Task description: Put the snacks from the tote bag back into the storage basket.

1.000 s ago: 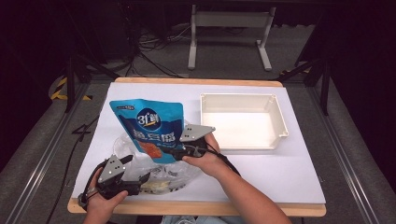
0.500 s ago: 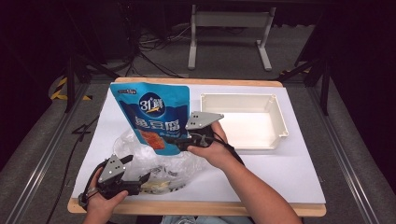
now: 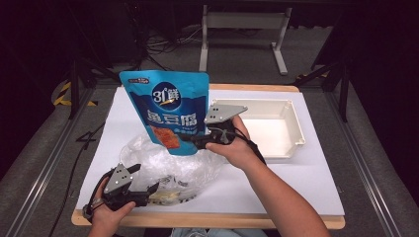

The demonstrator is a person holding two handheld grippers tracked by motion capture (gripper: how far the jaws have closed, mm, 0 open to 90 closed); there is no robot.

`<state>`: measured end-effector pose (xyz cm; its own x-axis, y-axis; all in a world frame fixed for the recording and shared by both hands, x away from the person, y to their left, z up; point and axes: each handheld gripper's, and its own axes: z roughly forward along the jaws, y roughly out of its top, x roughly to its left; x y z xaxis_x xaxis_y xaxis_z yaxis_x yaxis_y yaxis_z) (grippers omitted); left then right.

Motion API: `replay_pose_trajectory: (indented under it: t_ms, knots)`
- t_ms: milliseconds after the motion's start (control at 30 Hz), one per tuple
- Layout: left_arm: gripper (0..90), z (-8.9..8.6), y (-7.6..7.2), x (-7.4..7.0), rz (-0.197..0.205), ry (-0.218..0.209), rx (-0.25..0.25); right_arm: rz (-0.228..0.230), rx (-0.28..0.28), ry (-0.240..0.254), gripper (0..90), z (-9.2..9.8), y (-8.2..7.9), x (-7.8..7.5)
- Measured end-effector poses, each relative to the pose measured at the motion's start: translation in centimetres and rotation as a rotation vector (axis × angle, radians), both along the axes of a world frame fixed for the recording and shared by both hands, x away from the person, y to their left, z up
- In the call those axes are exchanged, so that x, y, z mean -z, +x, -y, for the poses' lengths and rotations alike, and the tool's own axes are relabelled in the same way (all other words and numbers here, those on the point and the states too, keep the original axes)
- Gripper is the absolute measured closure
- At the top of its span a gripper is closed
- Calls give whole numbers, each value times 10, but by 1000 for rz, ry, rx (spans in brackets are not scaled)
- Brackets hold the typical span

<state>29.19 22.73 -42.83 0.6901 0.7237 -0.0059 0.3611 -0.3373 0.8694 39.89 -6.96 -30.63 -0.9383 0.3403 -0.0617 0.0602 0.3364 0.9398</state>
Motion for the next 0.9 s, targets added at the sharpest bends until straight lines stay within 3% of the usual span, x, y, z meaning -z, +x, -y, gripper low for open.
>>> replay_pose_trajectory:
  t_ms: [300,700,900]
  knots:
    - [142,0,0,0,1,2,0,38,20,12,529,16,4,-17]
    - [142,0,0,0,1,5,-2,59,51,9,526,44,13,-27]
    - [142,0,0,0,-1,8,-2,61,114,1,525,70,24,-28]
